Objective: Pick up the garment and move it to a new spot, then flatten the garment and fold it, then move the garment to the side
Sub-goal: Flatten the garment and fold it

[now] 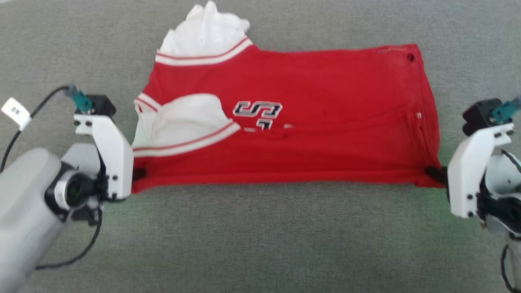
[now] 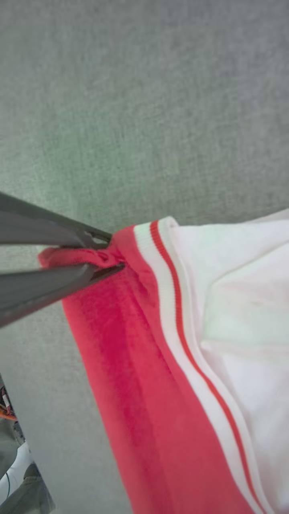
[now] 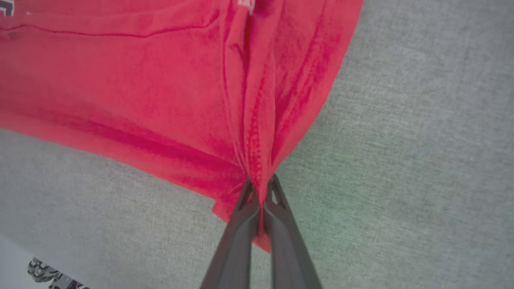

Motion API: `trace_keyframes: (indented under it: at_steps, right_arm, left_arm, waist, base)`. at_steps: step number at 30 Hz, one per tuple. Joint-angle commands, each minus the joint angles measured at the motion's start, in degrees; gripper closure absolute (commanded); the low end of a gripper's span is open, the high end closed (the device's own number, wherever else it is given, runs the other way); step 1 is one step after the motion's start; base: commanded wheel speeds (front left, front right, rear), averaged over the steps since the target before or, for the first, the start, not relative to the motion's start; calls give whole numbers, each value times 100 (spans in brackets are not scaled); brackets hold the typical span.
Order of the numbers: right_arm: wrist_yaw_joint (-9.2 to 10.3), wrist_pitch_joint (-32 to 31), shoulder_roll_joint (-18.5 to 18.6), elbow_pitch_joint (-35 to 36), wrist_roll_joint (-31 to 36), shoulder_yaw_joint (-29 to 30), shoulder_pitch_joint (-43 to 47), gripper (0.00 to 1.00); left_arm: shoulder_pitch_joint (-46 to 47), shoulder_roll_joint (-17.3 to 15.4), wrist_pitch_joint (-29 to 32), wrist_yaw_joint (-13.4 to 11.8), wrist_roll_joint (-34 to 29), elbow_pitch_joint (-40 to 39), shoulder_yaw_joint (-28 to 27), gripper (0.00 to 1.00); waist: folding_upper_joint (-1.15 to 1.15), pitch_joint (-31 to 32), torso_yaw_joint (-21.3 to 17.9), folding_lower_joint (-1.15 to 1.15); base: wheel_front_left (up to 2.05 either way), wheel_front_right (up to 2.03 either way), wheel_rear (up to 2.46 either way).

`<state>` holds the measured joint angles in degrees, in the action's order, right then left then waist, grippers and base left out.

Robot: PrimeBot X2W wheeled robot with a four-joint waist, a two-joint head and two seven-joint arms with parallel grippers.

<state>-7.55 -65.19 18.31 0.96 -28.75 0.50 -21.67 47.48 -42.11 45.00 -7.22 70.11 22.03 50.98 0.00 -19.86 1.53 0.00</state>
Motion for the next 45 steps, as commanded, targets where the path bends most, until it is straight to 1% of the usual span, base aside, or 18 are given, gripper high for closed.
trace_keyframes:
  at_steps: [1,3,4,6,8,12,13,14,15,16,18,21,27,30,33,36,41,45]
  right_arm:
    - [11,-133,70,141,-25,77,169,100]
    - [11,-278,117,387,-28,146,343,100]
    - [12,-429,97,596,-39,260,548,100]
    - [12,-542,88,789,-2,360,739,100]
    - [12,-596,23,908,33,431,911,100]
    - [12,-435,-56,923,108,392,1046,100]
    - [12,-353,-121,847,122,383,1080,92]
    - [11,-282,-174,768,126,351,1106,69]
    - [11,-208,-189,697,145,305,1118,53]
    - [11,-146,-195,623,178,267,1121,0]
    - [11,-5,-217,509,204,208,1125,0]
    - [11,286,-257,553,162,255,1158,0]
    - [10,1100,-444,1101,183,542,1279,0]
    - [7,1759,-697,1432,246,713,1214,0]
    - [8,2499,-869,1655,436,727,1158,0]
    - [7,3293,-1016,1786,673,634,1053,0]
    - [6,4745,-1280,1816,1064,456,894,0]
    - [6,5501,-1418,1656,1215,172,817,0]
  left_arm:
    - [-198,-178,71,-176,-15,-245,25,100]
    - [-409,-361,92,-394,17,-709,20,100]
    - [-662,-525,103,-622,73,-1134,24,100]
    - [-904,-625,44,-794,145,-1514,28,100]
    - [-1138,-696,0,-934,157,-1741,72,100]
    - [-1384,-641,-95,-1051,201,-1822,128,98]
    - [-1445,-591,-128,-1053,228,-1786,137,74]
    - [-1501,-536,-127,-1066,267,-1736,145,51]
    - [-1525,-508,-115,-1037,277,-1690,179,6]
    - [-1531,-490,-129,-1029,281,-1634,180,0]
    - [-1476,-528,-139,-1041,260,-1540,148,0]
    - [-1289,-739,-94,-1085,182,-1588,47,0]
    - [-736,-1175,16,-1102,-22,-2051,-224,0]
    - [-369,-1292,-55,-1038,-160,-1992,-384,0]
    - [2,-1298,-109,-854,-356,-1733,-459,0]
    - [377,-1254,-233,-556,-546,-1365,-539,0]
    - [966,-1047,-535,-38,-747,-542,-624,0]
    - [1371,-906,-745,396,-999,142,-567,0]
  waist:
    - [0,14,24,0]
    - [0,20,40,0]
    - [0,14,47,0]
    - [0,-7,51,0]
    - [0,-30,49,0]
    - [0,-62,36,0]
    - [0,-67,26,0]
    - [0,-64,15,0]
    - [0,-59,7,0]
    - [0,-50,-5,0]
    - [0,-25,-24,0]
    - [0,46,-67,0]
    - [0,138,-260,0]
    - [0,111,-468,0]
    - [0,57,-710,0]
    - [0,-32,-981,0]
    - [0,-226,-1379,0]
    - [0,-412,-1668,0]
  base:
    - [0,0,0]
    - [0,0,0]
    - [0,0,0]
    - [0,0,0]
    - [0,0,0]
    - [0,0,0]
    - [0,0,0]
    - [0,0,0]
    - [0,0,0]
    - [0,0,0]
    - [0,0,0]
    - [0,0,0]
    - [0,0,0]
    - [0,0,0]
    - [0,0,0]
    - [0,0,0]
    - [0,0,0]
    - [0,0,0]
